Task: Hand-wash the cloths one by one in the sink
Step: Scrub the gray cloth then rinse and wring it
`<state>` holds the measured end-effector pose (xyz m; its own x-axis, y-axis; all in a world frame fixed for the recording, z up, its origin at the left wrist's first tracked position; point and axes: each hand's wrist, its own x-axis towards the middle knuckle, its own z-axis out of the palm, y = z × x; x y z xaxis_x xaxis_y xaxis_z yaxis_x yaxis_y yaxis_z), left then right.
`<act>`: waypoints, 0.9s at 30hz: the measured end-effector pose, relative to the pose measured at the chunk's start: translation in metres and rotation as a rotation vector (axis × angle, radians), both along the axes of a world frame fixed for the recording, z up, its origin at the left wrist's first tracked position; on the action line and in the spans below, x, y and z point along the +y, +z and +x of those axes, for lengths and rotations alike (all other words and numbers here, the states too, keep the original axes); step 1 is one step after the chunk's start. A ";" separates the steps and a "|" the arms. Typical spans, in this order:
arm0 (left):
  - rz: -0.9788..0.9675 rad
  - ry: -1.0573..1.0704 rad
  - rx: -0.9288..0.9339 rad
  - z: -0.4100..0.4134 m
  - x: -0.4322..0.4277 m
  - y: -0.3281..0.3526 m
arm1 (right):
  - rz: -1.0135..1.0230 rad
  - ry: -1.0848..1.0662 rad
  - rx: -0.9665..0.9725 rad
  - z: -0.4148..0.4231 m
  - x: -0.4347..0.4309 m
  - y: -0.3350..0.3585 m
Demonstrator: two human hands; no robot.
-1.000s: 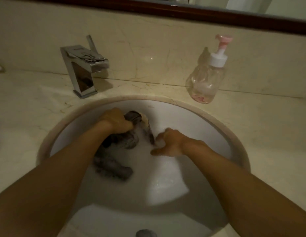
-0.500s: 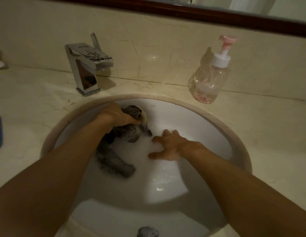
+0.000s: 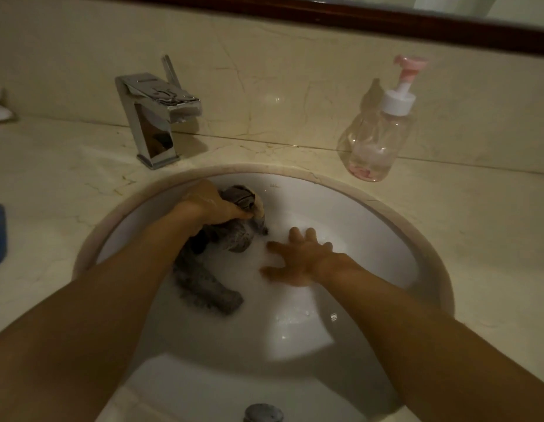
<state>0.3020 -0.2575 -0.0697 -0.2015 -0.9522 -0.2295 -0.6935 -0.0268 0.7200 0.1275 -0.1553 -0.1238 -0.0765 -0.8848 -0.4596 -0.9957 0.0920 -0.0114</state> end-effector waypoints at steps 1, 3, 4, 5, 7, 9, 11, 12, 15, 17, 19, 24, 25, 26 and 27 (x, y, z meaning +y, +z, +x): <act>-0.003 0.000 -0.001 0.000 0.000 0.000 | 0.006 0.003 0.025 0.002 -0.001 -0.001; -0.005 0.002 -0.003 -0.001 0.001 0.001 | 0.007 0.002 0.049 0.005 -0.001 -0.001; -0.006 0.004 -0.004 -0.001 0.001 0.001 | 0.009 -0.002 0.047 0.005 -0.002 -0.001; -0.003 0.005 -0.006 -0.001 0.002 0.002 | 0.015 -0.008 0.035 0.004 -0.003 0.000; 0.001 0.007 -0.008 -0.001 0.002 0.003 | 0.026 -0.021 0.000 0.002 -0.004 0.003; 0.007 0.006 -0.011 -0.001 0.002 0.003 | 0.031 -0.039 -0.041 -0.001 -0.007 0.005; 0.006 0.003 -0.011 -0.001 0.001 0.002 | 0.034 -0.062 -0.086 -0.004 -0.009 0.006; 0.011 0.002 -0.007 -0.001 0.001 0.001 | 0.035 -0.071 -0.108 -0.005 -0.010 0.007; 0.020 0.007 0.011 -0.002 0.003 0.003 | 0.046 -0.087 -0.133 -0.008 -0.011 0.007; 0.025 0.003 0.016 -0.001 0.003 0.003 | 0.040 -0.096 -0.150 -0.009 -0.012 0.007; 0.032 -0.007 -0.007 -0.002 0.003 0.003 | -0.090 -0.131 -0.268 -0.008 -0.013 0.015; 0.077 -0.120 -0.012 -0.011 0.012 0.012 | -0.469 -0.087 -0.700 -0.003 -0.020 0.031; 0.084 -0.184 -0.020 -0.013 0.014 0.013 | -0.460 -0.078 -0.752 -0.003 -0.022 0.030; 0.096 -0.262 -0.021 -0.013 0.016 0.014 | -0.455 -0.070 -0.792 -0.003 -0.023 0.029; 0.105 -0.337 -0.019 -0.013 0.018 0.014 | -0.467 -0.064 -0.817 -0.003 -0.023 0.029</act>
